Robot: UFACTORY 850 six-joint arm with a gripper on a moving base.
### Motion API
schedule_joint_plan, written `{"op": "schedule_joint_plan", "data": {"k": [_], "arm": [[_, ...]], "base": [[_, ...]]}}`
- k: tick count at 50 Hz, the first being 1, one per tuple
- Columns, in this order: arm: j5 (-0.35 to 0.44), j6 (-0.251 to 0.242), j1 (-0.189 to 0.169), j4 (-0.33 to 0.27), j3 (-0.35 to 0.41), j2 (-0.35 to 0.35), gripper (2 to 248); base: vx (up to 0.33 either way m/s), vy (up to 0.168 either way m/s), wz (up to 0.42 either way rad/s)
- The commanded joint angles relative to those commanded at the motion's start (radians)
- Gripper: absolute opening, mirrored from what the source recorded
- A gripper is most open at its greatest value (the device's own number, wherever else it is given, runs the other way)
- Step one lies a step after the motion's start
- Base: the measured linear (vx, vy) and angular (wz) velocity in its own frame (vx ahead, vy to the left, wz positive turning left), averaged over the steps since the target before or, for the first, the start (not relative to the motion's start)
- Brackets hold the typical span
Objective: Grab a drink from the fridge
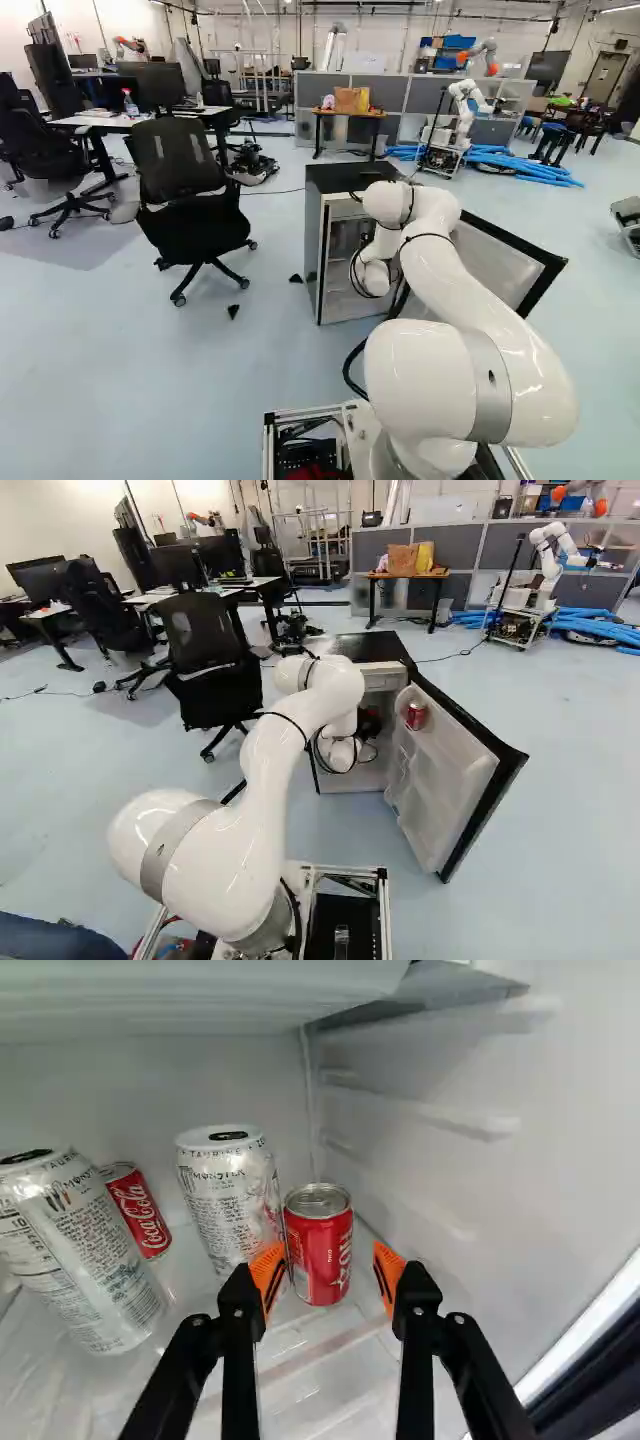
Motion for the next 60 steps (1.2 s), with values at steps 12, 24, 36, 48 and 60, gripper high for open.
{"op": "schedule_joint_plan", "data": {"k": [12,24,36,48,60], "arm": [[0.000,0.000,0.002,0.000,-0.028,-0.015,143],[0.000,0.000,0.005,0.000,-0.056,-0.031,143],[0.000,0.000,0.007,0.000,-0.086,-0.047,143],[0.000,0.000,0.009,0.000,-0.116,-0.064,143],[0.000,0.000,0.010,0.000,-0.131,-0.072,143]], "base": [[0.000,0.000,0.000],[0.000,0.000,0.000],[0.000,0.000,0.000],[0.000,0.000,0.000],[0.000,0.000,0.000]]}}
